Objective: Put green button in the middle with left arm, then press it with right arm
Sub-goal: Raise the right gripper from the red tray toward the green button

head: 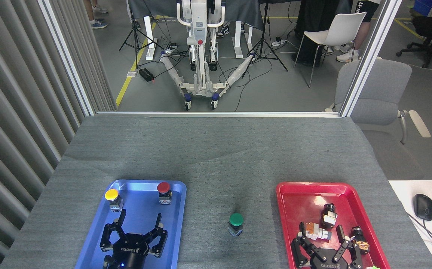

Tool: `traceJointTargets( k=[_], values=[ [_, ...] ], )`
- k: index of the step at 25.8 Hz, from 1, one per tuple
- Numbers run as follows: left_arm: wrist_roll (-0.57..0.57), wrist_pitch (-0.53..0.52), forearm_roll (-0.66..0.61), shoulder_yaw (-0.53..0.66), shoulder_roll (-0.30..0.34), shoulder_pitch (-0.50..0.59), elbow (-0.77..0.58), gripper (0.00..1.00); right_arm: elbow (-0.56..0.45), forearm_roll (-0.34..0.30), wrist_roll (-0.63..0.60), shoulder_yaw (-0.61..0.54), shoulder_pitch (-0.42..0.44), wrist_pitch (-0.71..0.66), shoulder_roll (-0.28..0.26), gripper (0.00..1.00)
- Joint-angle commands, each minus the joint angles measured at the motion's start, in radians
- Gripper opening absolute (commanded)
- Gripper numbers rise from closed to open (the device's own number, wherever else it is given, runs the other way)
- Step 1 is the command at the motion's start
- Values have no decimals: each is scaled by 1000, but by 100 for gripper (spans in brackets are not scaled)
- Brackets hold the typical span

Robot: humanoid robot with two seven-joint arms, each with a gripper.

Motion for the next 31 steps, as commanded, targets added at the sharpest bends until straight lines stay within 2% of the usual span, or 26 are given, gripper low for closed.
traceJointTargets(
  k=[1, 5, 19, 24, 25, 31],
  values=[
    [8, -28, 21, 14, 2, 11, -9, 99, -2, 0, -1, 5, 0, -1, 2, 100],
    [16, -69, 85, 26, 5, 9, -9, 99, -5, 0, -2, 4, 0, -4, -1, 100],
    [23, -89, 93, 51, 5, 9, 1, 99, -3, -2, 5, 9, 0, -26, 5, 100],
    [23, -89, 93, 53, 5, 11, 1, 99, -3, -2, 48, 9, 0, -26, 2, 99],
    [23, -87, 93, 53, 5, 11, 1, 99, -3, -3, 48, 9, 0, -26, 2, 97],
    [22, -87, 93, 62, 5, 11, 1, 99, -2, -3, 47, 15, 2, -110, 6, 45]
  ],
)
